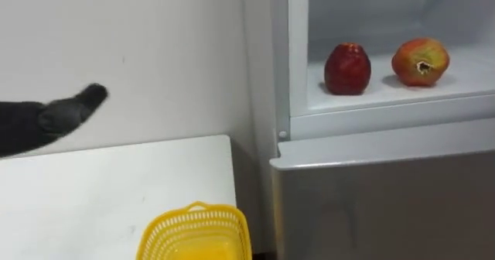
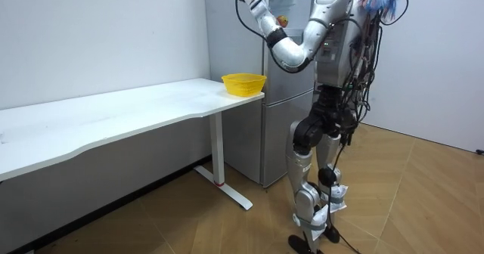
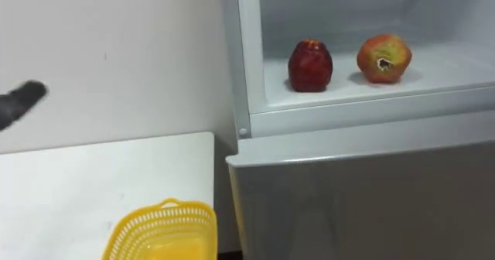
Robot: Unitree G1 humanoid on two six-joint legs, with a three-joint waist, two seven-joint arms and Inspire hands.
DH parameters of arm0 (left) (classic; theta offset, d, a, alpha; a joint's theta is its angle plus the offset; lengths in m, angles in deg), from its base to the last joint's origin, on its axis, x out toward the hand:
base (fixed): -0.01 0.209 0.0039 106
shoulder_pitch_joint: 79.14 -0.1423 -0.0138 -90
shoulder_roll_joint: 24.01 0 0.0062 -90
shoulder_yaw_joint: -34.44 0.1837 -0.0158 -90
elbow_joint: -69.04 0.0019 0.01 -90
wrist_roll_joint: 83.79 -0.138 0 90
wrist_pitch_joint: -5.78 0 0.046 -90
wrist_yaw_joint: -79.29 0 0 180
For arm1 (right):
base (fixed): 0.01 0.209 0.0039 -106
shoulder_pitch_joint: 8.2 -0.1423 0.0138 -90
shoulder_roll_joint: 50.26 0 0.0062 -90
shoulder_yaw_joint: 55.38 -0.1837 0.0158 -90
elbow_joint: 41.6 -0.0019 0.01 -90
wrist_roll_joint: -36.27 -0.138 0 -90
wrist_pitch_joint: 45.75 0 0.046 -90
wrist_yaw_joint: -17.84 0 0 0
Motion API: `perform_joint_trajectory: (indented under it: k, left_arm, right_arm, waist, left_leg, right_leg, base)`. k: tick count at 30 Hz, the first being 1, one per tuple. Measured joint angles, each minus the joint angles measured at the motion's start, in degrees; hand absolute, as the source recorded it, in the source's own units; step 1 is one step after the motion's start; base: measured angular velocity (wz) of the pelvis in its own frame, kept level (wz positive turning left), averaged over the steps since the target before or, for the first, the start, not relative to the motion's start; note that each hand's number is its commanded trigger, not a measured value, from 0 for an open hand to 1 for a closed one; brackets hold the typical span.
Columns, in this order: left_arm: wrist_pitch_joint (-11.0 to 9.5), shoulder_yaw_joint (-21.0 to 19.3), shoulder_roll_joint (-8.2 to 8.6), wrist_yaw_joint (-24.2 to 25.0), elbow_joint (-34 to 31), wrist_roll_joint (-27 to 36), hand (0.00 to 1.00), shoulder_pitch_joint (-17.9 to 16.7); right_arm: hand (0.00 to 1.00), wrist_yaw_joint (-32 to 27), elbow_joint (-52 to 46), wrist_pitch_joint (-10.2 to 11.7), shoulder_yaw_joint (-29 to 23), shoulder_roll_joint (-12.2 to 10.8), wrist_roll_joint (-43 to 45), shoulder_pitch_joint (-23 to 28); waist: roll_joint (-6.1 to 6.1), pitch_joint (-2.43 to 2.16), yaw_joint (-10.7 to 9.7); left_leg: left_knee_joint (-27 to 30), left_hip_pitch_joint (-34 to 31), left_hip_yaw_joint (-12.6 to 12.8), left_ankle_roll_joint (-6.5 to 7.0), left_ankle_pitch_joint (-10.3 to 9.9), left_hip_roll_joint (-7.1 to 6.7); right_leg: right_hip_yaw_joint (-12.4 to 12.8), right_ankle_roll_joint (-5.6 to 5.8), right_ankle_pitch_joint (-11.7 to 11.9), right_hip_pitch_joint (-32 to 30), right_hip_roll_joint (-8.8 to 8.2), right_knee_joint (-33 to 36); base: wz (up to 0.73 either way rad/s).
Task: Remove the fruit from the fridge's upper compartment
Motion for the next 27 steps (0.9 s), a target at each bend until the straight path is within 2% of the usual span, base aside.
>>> perform_joint_trajectory:
  k: [2, 4, 6, 7, 8, 9, 11, 13, 15, 16, 18, 20, 22, 24, 25, 26, 27]
  left_arm:
    - [-0.7, -2.4, 0.38, -3.3, 0.0, -1.0, 0.00, -2.0]
    - [-0.9, -4.4, 1.51, -6.1, 0.0, -0.9, 0.00, -4.4]
    - [-1.6, -5.5, 4.10, -10.0, 1.3, -0.9, 0.00, -9.1]
    - [-1.7, -5.7, 4.82, -11.0, 2.0, -0.9, 0.00, -10.6]
    - [-1.7, -5.7, 6.14, -13.2, 3.9, -0.9, 0.00, -12.8]
    - [-1.7, -5.7, 6.71, -15.4, 6.6, -0.8, 0.00, -14.7]
    - [-2.1, -5.6, 7.02, -17.9, 12.0, -0.7, 0.00, -18.2]
    - [-2.0, -5.2, 8.70, -19.7, 17.5, -0.5, 0.00, -20.5]
    - [-2.0, -4.8, 11.16, -22.1, 23.5, 3.0, 0.00, -22.8]
    - [-2.1, -4.5, 11.39, -22.6, 25.9, 3.5, 0.00, -23.0]
    - [-1.9, -3.4, 12.60, -24.0, 36.0, 7.2, 0.00, -23.9]
    - [-1.8, -1.5, 13.40, -25.0, 42.5, 9.8, 0.00, -24.5]
    - [-1.7, 0.7, 13.45, -25.3, 48.7, 12.7, 0.00, -24.3]
    - [-1.8, 4.4, 13.47, -25.2, 58.7, 19.5, 0.00, -23.3]
    - [-1.7, 5.6, 13.53, -25.1, 61.1, 21.3, 0.00, -23.1]
    - [-1.6, 7.6, 13.84, -24.5, 65.7, 25.5, 0.00, -22.7]
    - [-1.4, 7.9, 14.74, -23.1, 70.3, 28.5, 0.00, -22.0]
  right_arm:
    - [0.00, -0.3, -0.6, 0.0, -0.3, -0.7, 0.4, 0.7]
    - [0.00, -0.6, -0.9, -0.1, 0.0, -1.2, 0.2, 1.4]
    - [0.00, -0.8, -1.0, -0.8, 0.3, -1.3, 0.6, 1.6]
    - [0.00, -1.0, -1.0, -0.8, 0.3, -1.3, 0.6, 1.7]
    - [0.00, -1.1, -0.7, -0.9, 0.3, -1.3, 0.7, 1.7]
    - [0.00, -1.1, -0.8, -1.1, 0.3, -1.3, 0.3, 1.9]
    - [0.00, -1.1, -1.0, -1.2, 0.3, -1.3, 0.0, 1.9]
    - [0.00, -1.0, -1.3, -1.2, 0.3, -1.3, 0.0, 2.2]
    - [0.00, -0.4, -1.4, -1.8, 0.4, -1.5, 0.3, 2.9]
    - [0.00, -0.2, -1.5, -2.0, 0.4, -1.5, 0.3, 3.0]
    - [0.00, 0.3, -2.2, -2.7, 0.2, -1.6, 0.2, 3.3]
    - [0.00, 1.0, -2.6, -2.9, 0.1, -1.6, 0.3, 3.5]
    - [0.00, 2.0, -2.9, -3.6, 0.1, -1.8, 0.2, 3.4]
    - [0.00, 2.4, -3.2, -4.5, 0.2, -1.7, 0.3, 2.5]
    - [0.00, 2.6, -3.2, -4.5, 0.1, -1.7, 0.4, 2.2]
    - [0.00, 2.7, -3.2, -4.5, 0.1, -1.7, 0.3, 2.1]
    - [0.00, 2.7, -3.2, -4.4, 0.1, -1.8, 0.5, 1.5]
  waist:
    - [-0.07, 0.03, 0.4]
    - [-0.17, 0.03, 1.6]
    - [-0.16, 0.06, 1.9]
    - [-0.13, 0.07, 1.9]
    - [-0.20, 0.09, 1.7]
    - [-0.37, 0.13, 1.7]
    - [-0.74, 0.10, 1.7]
    - [-0.83, 0.20, 1.6]
    - [-1.91, 0.19, 1.7]
    - [-2.18, 0.12, 1.7]
    - [-2.49, 0.06, 1.6]
    - [-2.95, -0.06, 1.3]
    - [-3.55, -0.07, 1.4]
    - [-3.47, -0.11, 1.3]
    - [-3.53, -0.06, 1.1]
    - [-3.67, 0.04, 0.7]
    - [-3.62, 0.01, 0.8]
  left_leg:
    - [0.0, 0.2, -0.4, 0.04, 0.0, -0.09]
    - [0.0, 0.3, -0.3, 0.04, 0.0, -0.07]
    - [0.0, 0.5, -0.4, 0.04, 0.0, -0.09]
    - [0.1, 0.6, -0.4, 0.04, 0.0, -0.10]
    - [0.2, 0.8, -0.4, 0.04, 0.0, -0.10]
    - [0.2, 0.8, -0.4, 0.03, 0.0, -0.13]
    - [0.2, 0.8, -0.3, -0.02, 0.1, -0.13]
    - [0.3, 0.7, -0.4, -0.03, 0.1, -0.09]
    - [0.5, 0.4, -0.6, -0.03, 0.1, -0.10]
    - [0.4, 0.4, -0.7, -0.03, 0.1, -0.10]
    - [0.5, 0.4, -0.9, -0.02, 0.1, -0.09]
    - [0.4, 0.3, -1.2, 0.00, 0.1, -0.16]
    - [0.3, 0.1, -1.9, 0.02, 0.0, -0.27]
    - [0.1, 0.2, -2.5, 0.07, 0.0, -0.47]
    - [-0.1, 0.1, -2.8, 0.09, 0.0, -0.57]
    - [-0.3, 0.2, -2.9, 0.15, 0.0, -0.65]
    - [-0.4, 0.3, -2.8, 0.17, 0.0, -0.67]
  right_leg:
    - [-0.1, 0.04, -0.2, 0.1, -0.03, 0.4]
    - [-0.1, -0.02, -0.4, 0.1, -0.08, 0.7]
    - [-0.3, -0.02, -0.4, 0.3, -0.13, 0.8]
    - [-0.2, -0.02, -0.4, 0.5, -0.12, 0.8]
    - [-0.2, -0.03, -0.4, 0.7, -0.10, 0.8]
    - [-0.3, -0.07, -0.4, 0.7, -0.09, 0.8]
    - [-0.3, -0.16, -0.5, 0.7, -0.04, 0.9]
    - [-0.3, -0.21, -0.5, 0.7, -0.03, 0.9]
    - [-0.4, -0.22, -0.5, 0.5, -0.05, 0.9]
    - [-0.4, -0.22, -0.5, 0.5, -0.05, 0.9]
    - [-0.5, -0.19, -0.5, 0.5, -0.11, 0.9]
    - [-1.0, -0.16, -0.5, 0.6, -0.23, 0.8]
    - [-1.6, -0.14, -0.5, 0.8, -0.35, 0.8]
    - [-2.2, -0.05, -0.5, 1.0, -0.62, 0.9]
    - [-2.4, 0.02, -0.5, 1.0, -0.72, 1.0]
    - [-2.4, 0.14, -0.6, 1.0, -0.79, 1.1]
    - [-2.2, 0.15, -0.6, 1.0, -0.77, 1.1]
  base:
    - [0.11]
    - [0.00]
    - [0.00]
    - [0.00]
    - [0.00]
    - [0.00]
    - [0.00]
    - [0.02]
    - [0.04]
    - [0.00]
    - [0.00]
    - [0.10]
    - [0.14]
    - [0.08]
    - [0.13]
    - [0.05]
    - [0.00]
